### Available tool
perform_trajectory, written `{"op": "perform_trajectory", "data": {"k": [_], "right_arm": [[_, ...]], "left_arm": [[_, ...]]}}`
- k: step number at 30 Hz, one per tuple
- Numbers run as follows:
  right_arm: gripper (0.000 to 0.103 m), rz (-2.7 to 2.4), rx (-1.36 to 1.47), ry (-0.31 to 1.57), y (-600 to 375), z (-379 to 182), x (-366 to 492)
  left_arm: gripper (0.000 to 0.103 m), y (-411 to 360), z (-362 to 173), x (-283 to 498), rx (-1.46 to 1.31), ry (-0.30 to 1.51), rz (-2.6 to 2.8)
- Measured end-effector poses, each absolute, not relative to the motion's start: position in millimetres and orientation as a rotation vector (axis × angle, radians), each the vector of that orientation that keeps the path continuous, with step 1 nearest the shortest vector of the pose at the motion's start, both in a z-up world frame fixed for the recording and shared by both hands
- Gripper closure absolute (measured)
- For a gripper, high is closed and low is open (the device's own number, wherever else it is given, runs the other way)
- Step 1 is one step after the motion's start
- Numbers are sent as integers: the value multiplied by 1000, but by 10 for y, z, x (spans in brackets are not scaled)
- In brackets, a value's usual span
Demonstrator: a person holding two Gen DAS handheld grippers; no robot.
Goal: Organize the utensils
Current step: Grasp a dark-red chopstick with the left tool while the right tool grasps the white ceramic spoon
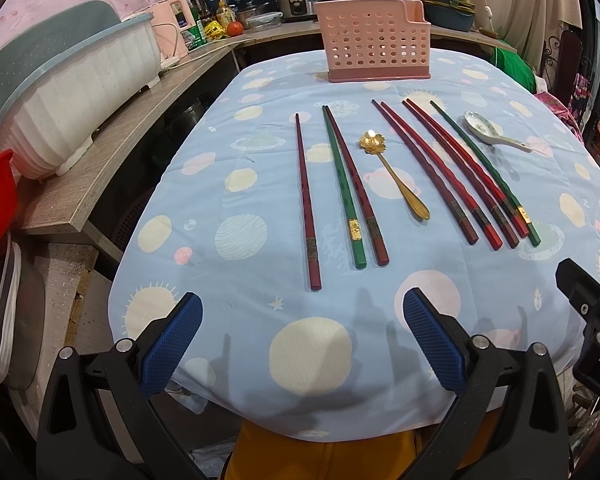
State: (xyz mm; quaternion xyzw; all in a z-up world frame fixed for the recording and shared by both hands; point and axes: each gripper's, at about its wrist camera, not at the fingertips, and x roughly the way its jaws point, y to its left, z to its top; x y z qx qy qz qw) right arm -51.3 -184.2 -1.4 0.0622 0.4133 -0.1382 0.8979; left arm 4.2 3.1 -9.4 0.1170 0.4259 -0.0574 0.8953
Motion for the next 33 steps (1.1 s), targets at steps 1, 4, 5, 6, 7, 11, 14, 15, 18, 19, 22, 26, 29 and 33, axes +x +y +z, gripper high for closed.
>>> {"op": "perform_trajectory", "data": {"k": [1, 4, 5, 6, 7, 11, 14, 15, 18, 19, 22, 26, 29, 33], "right_arm": [[7, -287, 130, 856, -1849, -13, -510], [7, -291, 134, 857, -1871, -22, -502], [7, -294, 138, 860, -1881, -18, -479], [7, -295, 140, 860, -1886, -21, -475], [7, -296, 141, 862, -1894, -24, -469], [7, -302, 147, 866, -1933, -35, -434], [7, -306, 149, 867, -1953, -40, -416], [7, -306, 151, 866, -1962, -42, -406], [7, -291, 174, 870, -1997, -52, -371], [7, -285, 186, 870, -2015, -54, -359], [7, -289, 197, 870, -2061, -65, -311], [7, -294, 216, 869, -2149, -72, -211], [7, -302, 229, 851, -2223, -48, -116], [7, -293, 240, 821, -2323, -6, 79]], "left_arm": [[7, 56, -103, 63, 235, 886, -112], [7, 148, -136, 162, 212, 907, -85], [7, 182, -146, 196, 203, 916, -77], [7, 219, -162, 230, 193, 926, -69], [7, 260, -179, 267, 178, 936, -63], [7, 372, -221, 384, 117, 961, -70], [7, 373, -250, 456, 108, 961, -74], [8, 366, -273, 480, 111, 964, -77], [14, 362, -325, 542, 101, 980, -89], [19, 364, -350, 563, 94, 992, -99], [32, 366, -401, 602, 83, 1014, -127], [47, 356, -379, 622, 76, 1005, -159], [70, 344, -360, 661, 77, 995, -181], [92, 322, -349, 721, 77, 995, -211]]}}
